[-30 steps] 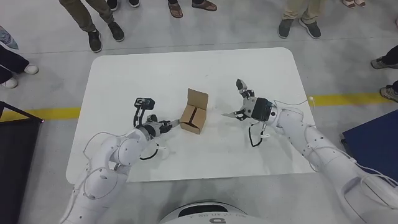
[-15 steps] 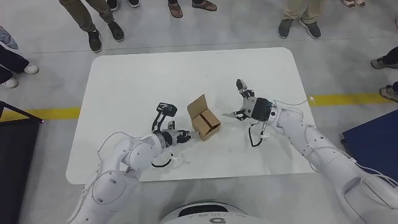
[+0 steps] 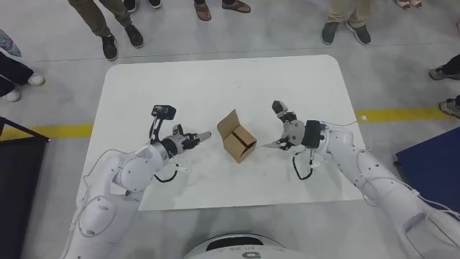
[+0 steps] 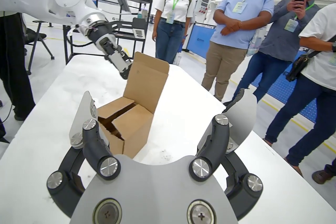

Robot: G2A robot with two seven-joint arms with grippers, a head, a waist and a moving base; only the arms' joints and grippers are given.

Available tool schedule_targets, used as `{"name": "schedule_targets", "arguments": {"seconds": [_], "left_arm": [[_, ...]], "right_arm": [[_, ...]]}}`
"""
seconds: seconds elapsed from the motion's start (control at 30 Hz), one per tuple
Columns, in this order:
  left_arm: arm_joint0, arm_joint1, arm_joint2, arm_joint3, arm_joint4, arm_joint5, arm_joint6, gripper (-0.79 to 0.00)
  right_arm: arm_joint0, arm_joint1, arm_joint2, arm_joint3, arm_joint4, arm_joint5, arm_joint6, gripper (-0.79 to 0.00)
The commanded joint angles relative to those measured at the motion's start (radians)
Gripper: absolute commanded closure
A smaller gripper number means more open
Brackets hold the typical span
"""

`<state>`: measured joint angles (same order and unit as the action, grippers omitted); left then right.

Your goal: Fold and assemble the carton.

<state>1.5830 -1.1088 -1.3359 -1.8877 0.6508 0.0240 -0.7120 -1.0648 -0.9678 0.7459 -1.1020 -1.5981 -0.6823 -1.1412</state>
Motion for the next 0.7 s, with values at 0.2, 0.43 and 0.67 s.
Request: {"name": "schedule_targets", "arguments": {"seconds": [0.2,0.43,0.67], "left_arm": [[-0.123,-0.015,0.111,0.120,0.119,0.018,0.030,-0.785],[-0.199,-0.034,0.192,0.202,0.079,0.017,0.031,-0.785],[-0.164,-0.024,0.136,0.178,0.067,0.006,0.032,-0.785]], "right_arm": [[0.035,-0.040,-0.069,0.042,0.024,-0.090,0.220,-0.785],[0.084,-0.082,-0.094,0.156,0.068,-0.056,0.290,-0.785],[0.141,-0.126,-0.109,0.215,0.108,-0.006,0.335,-0.785]]}}
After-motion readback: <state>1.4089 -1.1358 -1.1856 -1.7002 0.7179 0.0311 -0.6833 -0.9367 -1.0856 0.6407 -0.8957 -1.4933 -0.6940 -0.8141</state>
